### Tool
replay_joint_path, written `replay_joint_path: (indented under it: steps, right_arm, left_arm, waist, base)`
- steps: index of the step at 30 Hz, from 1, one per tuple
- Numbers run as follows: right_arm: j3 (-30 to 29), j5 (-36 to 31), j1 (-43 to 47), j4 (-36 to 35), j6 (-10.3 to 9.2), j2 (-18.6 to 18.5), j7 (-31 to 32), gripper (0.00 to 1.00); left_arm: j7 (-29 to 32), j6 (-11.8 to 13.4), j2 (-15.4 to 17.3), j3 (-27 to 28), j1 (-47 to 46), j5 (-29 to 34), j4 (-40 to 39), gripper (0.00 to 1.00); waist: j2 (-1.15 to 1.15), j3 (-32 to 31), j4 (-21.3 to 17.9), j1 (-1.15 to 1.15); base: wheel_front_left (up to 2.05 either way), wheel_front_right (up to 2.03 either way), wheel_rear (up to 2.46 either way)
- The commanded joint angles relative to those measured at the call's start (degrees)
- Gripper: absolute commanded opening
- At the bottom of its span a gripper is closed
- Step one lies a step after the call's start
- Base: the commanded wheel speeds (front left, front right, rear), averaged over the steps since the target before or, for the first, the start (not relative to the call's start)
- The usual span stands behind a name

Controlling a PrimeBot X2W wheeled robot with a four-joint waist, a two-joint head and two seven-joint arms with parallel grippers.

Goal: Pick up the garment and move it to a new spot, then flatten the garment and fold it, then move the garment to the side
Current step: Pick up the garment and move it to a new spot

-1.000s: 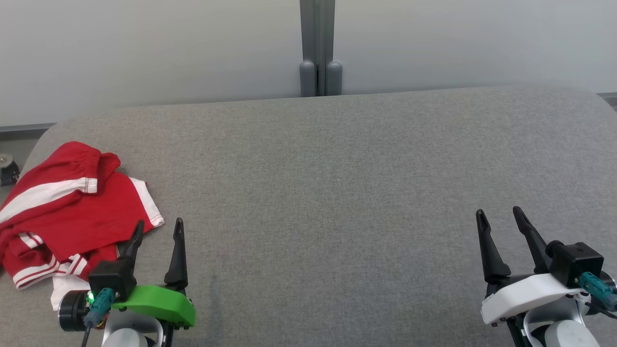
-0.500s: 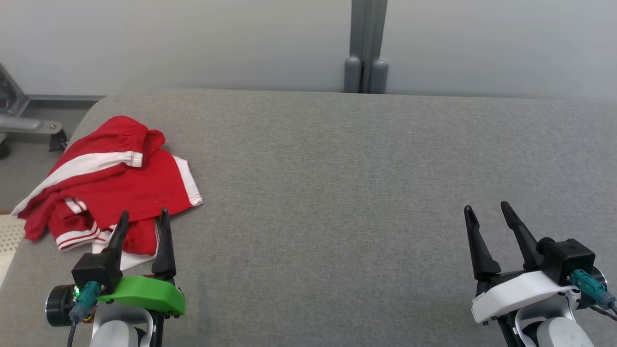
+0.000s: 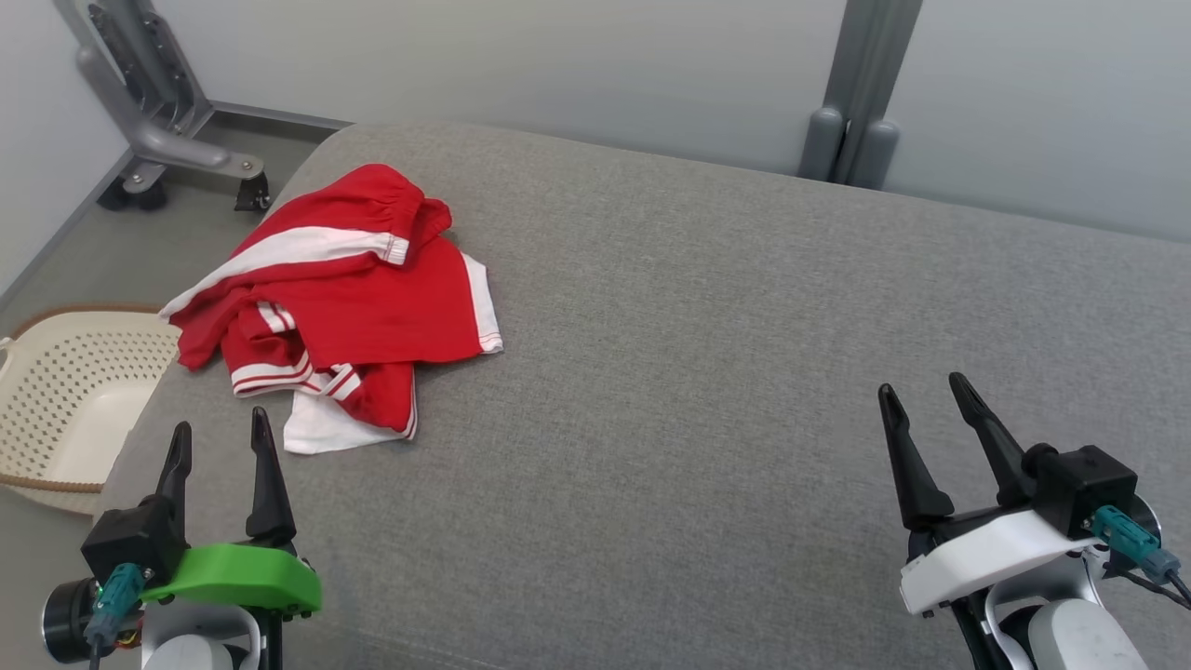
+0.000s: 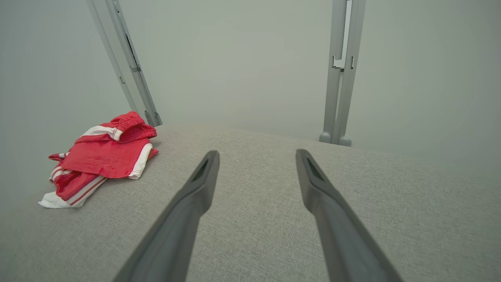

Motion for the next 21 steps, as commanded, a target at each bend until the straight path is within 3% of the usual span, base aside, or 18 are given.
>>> replay_joint_path:
  steps: [1,14,21]
  right_arm:
    - [-0.12,0.07,-0.70,-0.30,0.01,-0.25,0.01,1.00]
    - [-0.08,-0.06,-3.68,-2.30,0.01,-1.78,1.00,1.00]
    - [0.66,0.08,-7.08,-4.11,0.01,-3.62,1.93,1.00]
  left_arm:
    - [-0.02,0.25,-0.23,0.14,0.46,-0.43,-0.31,1.00]
    - [-0.02,-0.52,-0.95,-1.18,-4.75,-0.40,0.18,1.00]
    - [-0.02,-1.67,-1.11,-3.44,-13.45,-1.10,7.34,1.00]
  waist:
    - [0.00,0.78,1.71,0.00]
    - [0.00,6.95,0.21,0.00]
    - [0.00,13.64,-2.33,0.00]
  base:
    - [0.00,0.00,0.00]
    - [0.00,0.00,0.00]
    - [0.00,0.00,0.00]
